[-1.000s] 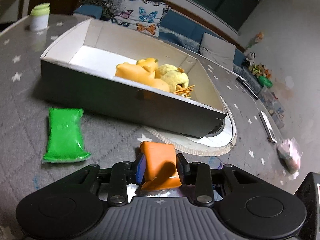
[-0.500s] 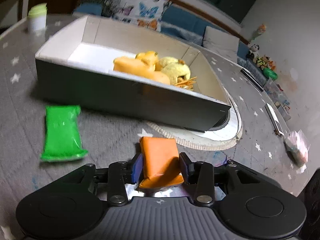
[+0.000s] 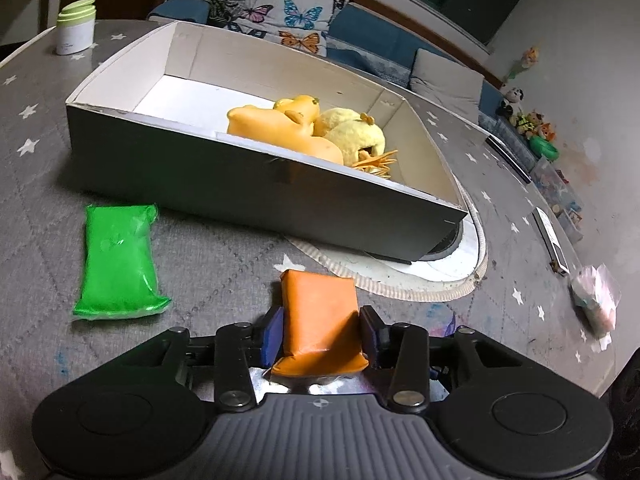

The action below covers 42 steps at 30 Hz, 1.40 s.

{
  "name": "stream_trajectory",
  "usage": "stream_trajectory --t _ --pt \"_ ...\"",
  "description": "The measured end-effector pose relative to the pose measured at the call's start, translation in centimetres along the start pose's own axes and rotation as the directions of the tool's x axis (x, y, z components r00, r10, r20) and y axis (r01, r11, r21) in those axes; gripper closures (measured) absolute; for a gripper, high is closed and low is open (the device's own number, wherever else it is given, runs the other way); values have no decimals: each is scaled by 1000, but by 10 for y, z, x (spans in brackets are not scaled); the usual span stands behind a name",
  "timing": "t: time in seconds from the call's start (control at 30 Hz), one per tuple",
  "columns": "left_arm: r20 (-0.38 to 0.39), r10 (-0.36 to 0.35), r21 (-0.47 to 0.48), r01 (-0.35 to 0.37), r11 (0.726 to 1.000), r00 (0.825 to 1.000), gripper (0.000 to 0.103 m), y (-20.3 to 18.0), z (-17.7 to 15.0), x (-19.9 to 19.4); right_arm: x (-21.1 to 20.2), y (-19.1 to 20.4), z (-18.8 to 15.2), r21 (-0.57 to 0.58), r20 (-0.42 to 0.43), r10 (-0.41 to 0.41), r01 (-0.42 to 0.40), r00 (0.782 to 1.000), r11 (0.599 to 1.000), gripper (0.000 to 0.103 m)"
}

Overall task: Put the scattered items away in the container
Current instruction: 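Lift the orange block and carry it over the white box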

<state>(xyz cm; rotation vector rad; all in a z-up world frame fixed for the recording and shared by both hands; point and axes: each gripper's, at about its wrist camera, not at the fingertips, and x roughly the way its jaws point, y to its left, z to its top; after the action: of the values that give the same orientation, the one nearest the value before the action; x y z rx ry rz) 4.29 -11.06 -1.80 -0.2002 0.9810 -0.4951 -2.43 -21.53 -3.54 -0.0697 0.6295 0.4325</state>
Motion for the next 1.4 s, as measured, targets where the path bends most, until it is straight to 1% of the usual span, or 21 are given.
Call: stream_trajectory --t 0.13,0.27,0.43,0.53,0.6,0.73,0.87,0.97,1.1,1.3,1.4 --pt "28 -6 14 5 1000 1000 61 -6 1 -11 -7 -2 1 13 13 12 -12 1000 1000 38" --pt "81 -22 43 19 999 996 61 -15 11 -29 -21 1 9 -7 63 -1 1 998 1000 38" --pt "156 -29 101 14 995 987 62 -29 40 -45 -34 -2 31 -49 134 -21 28 991 998 38" --pt "176 -35 117 15 993 984 62 -32 64 -42 -32 -12 53 -59 164 -24 34 986 998 38" --pt "172 -38 121 17 993 984 62 -33 80 -32 -27 -21 65 -51 173 -22 32 985 998 38" --pt "143 -34 113 18 993 989 62 -30 110 -7 -2 -46 90 16 149 -23 21 989 1000 37" --pt "123 -39 91 28 995 992 62 -24 129 13 18 -62 103 71 124 -27 18 992 997 37" --pt "106 -46 74 38 997 993 62 -17 134 21 31 -72 109 87 108 -33 24 994 996 37" --pt "103 -50 70 43 997 993 62 -12 136 25 37 -76 110 97 98 -37 27 995 995 38" --pt "106 -48 52 43 998 993 61 -5 135 24 35 -80 107 110 97 -38 28 995 994 37" --pt "111 -57 51 52 997 992 61 -4 135 20 33 -82 106 118 103 -39 27 994 993 34"
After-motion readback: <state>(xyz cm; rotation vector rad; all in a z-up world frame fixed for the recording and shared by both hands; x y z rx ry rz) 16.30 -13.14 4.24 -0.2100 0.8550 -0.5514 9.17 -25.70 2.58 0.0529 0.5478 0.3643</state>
